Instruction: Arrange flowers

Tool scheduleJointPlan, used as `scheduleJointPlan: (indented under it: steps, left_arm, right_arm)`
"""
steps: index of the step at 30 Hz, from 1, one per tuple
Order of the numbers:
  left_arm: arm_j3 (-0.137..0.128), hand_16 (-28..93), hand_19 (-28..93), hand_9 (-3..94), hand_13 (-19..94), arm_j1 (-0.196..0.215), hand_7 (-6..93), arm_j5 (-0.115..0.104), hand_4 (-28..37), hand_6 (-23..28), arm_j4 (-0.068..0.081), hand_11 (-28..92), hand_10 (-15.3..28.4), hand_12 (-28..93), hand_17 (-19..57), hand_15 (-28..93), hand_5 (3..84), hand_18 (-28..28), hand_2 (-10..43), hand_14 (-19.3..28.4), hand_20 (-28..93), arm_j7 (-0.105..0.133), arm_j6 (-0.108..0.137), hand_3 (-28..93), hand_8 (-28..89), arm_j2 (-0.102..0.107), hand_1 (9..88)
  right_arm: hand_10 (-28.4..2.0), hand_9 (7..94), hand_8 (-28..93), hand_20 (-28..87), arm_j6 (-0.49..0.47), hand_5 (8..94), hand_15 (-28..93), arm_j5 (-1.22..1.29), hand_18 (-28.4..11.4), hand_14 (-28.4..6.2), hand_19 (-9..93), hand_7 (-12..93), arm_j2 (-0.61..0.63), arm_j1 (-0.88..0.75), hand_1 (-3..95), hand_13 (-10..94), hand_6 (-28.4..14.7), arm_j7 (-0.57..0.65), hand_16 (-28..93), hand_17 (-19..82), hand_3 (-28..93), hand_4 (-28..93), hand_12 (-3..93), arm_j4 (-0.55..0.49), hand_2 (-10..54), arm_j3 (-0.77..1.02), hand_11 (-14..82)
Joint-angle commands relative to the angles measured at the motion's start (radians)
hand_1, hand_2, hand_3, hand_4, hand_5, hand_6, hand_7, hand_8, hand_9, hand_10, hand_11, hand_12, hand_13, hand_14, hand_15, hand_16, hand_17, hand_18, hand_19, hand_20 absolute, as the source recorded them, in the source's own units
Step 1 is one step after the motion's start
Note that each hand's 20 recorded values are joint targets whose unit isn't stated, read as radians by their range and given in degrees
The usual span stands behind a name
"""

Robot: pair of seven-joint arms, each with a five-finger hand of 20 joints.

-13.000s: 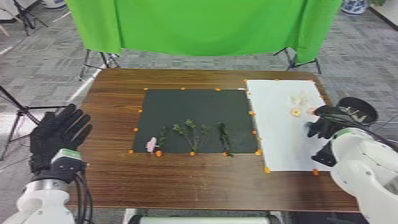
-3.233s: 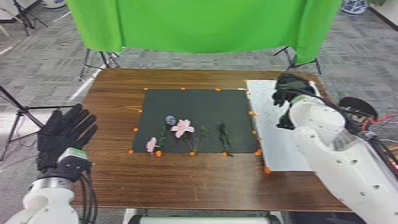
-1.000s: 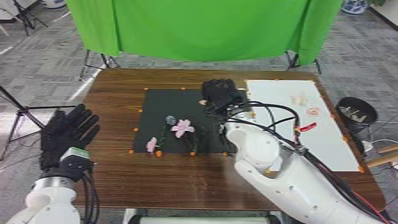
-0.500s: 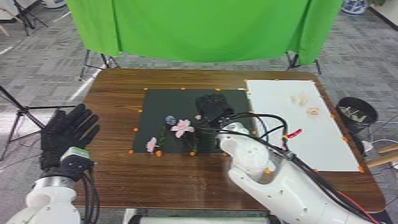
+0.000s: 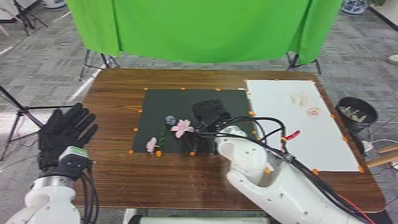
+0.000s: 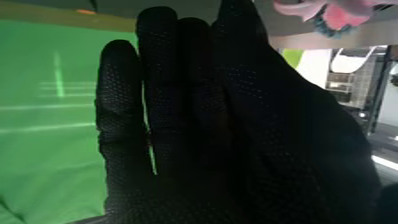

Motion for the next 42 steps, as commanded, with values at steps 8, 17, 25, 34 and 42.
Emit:
scheduleJointPlan:
  steps: [8, 17, 25, 34, 42]
  left_arm:
    - [-0.019, -8, 40, 36.6, 24, 0.021, 16.4, -0.011, -28.3, 10.3, -0.002, 25, 16.1, 12, -7.6, 43, 44.6, 16.2, 12.0, 15.9, 10, 0.006, -0.017, 73, -9, -0.003, 27.0]
    - [-0.032, -8, 40, 36.9, 25, 0.033, 16.3, -0.004, -28.3, 10.3, -0.007, 25, 16.0, 12, -7.7, 43, 44.9, 16.3, 12.0, 16.0, 10, 0.020, -0.028, 72, -9, 0.003, 27.1]
    - [-0.038, -8, 40, 37.4, 25, 0.046, 16.1, -0.012, -28.3, 10.4, -0.010, 25, 16.3, 12, -7.6, 43, 45.4, 16.2, 12.0, 16.2, 10, 0.033, -0.022, 72, -9, 0.002, 27.1]
    - [-0.023, -8, 40, 37.4, 25, 0.037, 16.1, -0.017, -28.3, 10.4, -0.010, 25, 16.2, 12, -7.6, 43, 45.8, 16.3, 12.2, 16.2, 10, 0.040, -0.022, 72, -9, 0.001, 27.2]
    - [-0.013, -8, 40, 37.6, 25, 0.025, 16.0, -0.018, -28.3, 10.4, -0.006, 25, 16.1, 12, -7.7, 43, 46.0, 16.3, 12.3, 16.2, 10, 0.040, -0.018, 72, -9, -0.004, 27.3]
  right_arm:
    - [-11.5, 64.6, -15, 24, -0.095, 61.8, 29, 0.069, -18.4, -9.6, 67, 21, 0.094, -0.062, 53.8, 61, 0.2, 0.083, 26, 30, 79, -28, 16.5, -0.174, -9.5, 0.150, 15.6]
    - [-15.9, 51.1, -14, 20, -0.099, 53.3, 28, 0.192, -18.5, -14.6, 63, 19, 0.257, -0.161, 45.7, 45, -2.5, 0.166, 15, 27, 82, -28, 14.9, -0.178, -9.5, 0.436, 12.0]
    - [-17.7, 35.8, -13, 16, -0.134, 41.1, 20, 0.258, -19.1, -16.4, 56, 16, 0.305, -0.228, 37.4, 29, -5.4, 0.200, 11, 19, 82, -28, 13.5, -0.106, -9.5, 0.614, 8.1]
    - [-16.3, 29.3, -12, 16, -0.209, 34.6, 16, 0.371, -18.3, -15.5, 52, 13, 0.275, -0.101, 35.9, 25, -6.3, 0.209, 10, 18, 82, -28, 11.6, 0.070, -9.5, 0.577, 5.7]
    - [-16.3, 27.3, -11, 17, -0.235, 33.0, 17, 0.457, -18.0, -14.6, 54, 13, 0.255, -0.015, 34.9, 24, -7.5, 0.268, 8, 18, 84, -28, 9.1, 0.192, 1.2, 0.537, 8.0]
